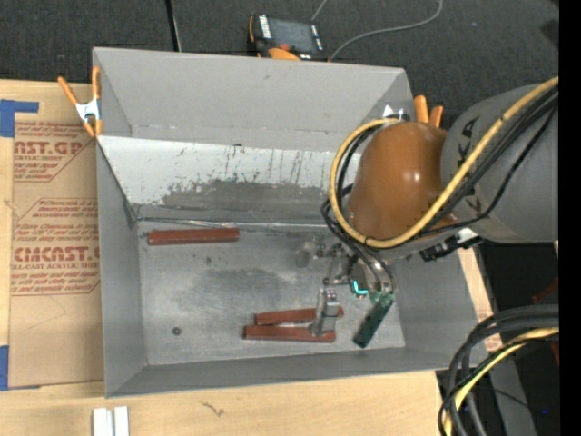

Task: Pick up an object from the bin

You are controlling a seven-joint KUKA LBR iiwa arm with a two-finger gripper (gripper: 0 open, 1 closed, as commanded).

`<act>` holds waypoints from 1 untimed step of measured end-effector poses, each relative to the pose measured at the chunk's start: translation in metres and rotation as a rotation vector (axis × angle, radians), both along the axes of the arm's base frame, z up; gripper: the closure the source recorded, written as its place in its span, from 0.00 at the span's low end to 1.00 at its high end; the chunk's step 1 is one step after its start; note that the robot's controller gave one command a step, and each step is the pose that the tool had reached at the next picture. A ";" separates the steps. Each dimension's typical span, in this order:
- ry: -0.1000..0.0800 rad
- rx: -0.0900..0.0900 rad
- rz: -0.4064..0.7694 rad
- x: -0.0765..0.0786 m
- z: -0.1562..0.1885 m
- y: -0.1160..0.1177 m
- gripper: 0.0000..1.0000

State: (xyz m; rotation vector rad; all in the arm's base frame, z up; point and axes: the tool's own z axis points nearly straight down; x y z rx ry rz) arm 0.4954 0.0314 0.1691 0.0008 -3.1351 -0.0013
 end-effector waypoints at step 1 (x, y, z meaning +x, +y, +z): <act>-0.002 0.000 0.024 -0.003 -0.104 0.009 0.00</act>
Offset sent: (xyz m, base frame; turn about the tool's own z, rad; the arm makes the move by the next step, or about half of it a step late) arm -0.0014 0.0086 -0.0989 -0.0240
